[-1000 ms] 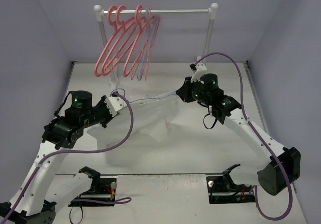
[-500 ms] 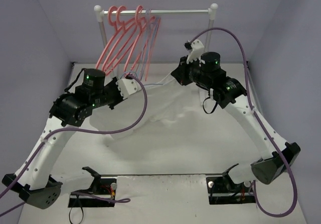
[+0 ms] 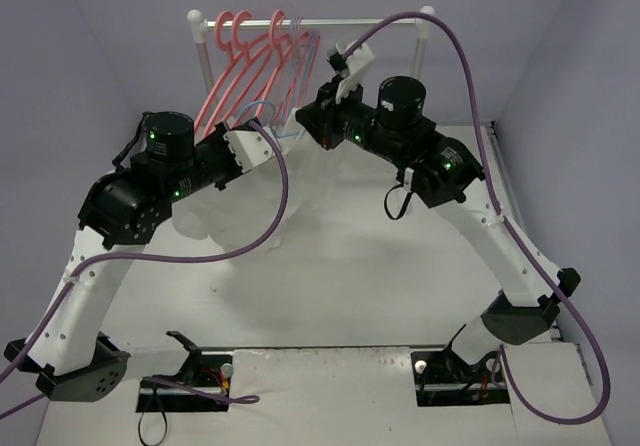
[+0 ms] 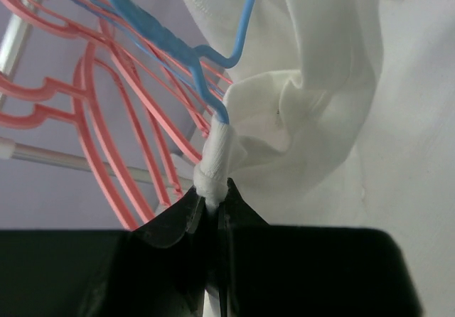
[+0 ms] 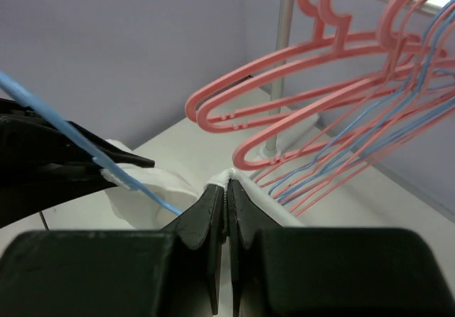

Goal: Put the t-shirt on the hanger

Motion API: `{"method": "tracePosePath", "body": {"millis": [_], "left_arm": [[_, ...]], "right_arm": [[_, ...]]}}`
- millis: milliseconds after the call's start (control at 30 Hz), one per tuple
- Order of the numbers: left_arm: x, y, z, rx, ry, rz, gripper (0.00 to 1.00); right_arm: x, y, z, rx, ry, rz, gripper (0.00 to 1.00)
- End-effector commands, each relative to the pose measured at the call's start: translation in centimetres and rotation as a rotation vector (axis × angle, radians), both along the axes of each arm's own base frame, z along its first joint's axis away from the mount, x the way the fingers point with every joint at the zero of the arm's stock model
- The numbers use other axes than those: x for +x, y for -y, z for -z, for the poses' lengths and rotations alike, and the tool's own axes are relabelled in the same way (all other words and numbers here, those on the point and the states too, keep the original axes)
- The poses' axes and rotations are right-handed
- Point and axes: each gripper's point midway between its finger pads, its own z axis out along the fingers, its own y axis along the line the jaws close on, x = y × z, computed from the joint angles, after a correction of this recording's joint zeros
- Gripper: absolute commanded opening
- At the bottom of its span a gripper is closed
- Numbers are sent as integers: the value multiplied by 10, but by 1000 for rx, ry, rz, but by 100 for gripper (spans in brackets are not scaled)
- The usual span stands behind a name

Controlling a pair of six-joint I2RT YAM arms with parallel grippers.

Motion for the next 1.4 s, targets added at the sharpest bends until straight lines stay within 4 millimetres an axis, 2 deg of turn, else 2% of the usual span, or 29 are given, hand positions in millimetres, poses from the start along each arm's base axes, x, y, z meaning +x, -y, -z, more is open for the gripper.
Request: {"method": "tracePosePath", "body": {"millis": [0, 67, 133, 167, 233, 300, 367, 433, 500, 600, 767, 833, 900, 1000, 1067, 1233, 1367], "left_arm": [[0, 5, -2, -76, 30, -4, 0], [-2, 15, 23, -101, -26, 28, 0], [-5, 22, 35, -157, -46, 47, 0], [-4, 25, 56, -163, -75, 46, 0], [-7, 28, 48, -246, -27, 55, 0], [-13, 30, 61, -282, -53, 67, 0], [-15, 34, 72, -299, -78, 79, 0], [-16, 39, 74, -330, -73, 102, 0], [-18, 42, 85, -349, -81, 114, 0], [-20, 46, 86, -390, -71, 140, 0], [-21, 49, 112, -411, -108, 159, 0], [-21, 47, 115, -440, -109, 156, 0], [-21, 44, 117, -458, -118, 154, 0], [-20, 39, 116, -458, -116, 158, 0], [-20, 37, 113, -451, -109, 162, 0], [-26, 37, 106, -442, -116, 202, 0], [-32, 39, 100, -430, -118, 238, 0]], "right_arm": [[6, -3, 19, -20, 0, 38, 0], [9, -9, 46, -53, -51, 34, 0], [12, -13, 71, -95, -86, 31, 0], [13, -13, 83, -116, -99, 32, 0], [13, -12, 104, -158, -119, 29, 1], [11, -11, 126, -197, -147, 19, 1], [5, -12, 139, -216, -167, -7, 2], [0, -12, 153, -235, -191, -26, 8], [-3, -9, 156, -247, -186, -41, 20], [-2, 1, 162, -257, -193, -37, 29], [13, 39, 145, -205, -190, -16, 42], [20, 62, 135, -207, -145, -2, 48], [16, 77, 122, -204, -98, -24, 51], [5, 94, 120, -236, -25, -96, 52], [-9, 97, 129, -249, 4, -190, 52], [-26, 103, 180, -320, -10, -283, 54], [-21, 106, 203, -369, -17, -286, 56]]}}
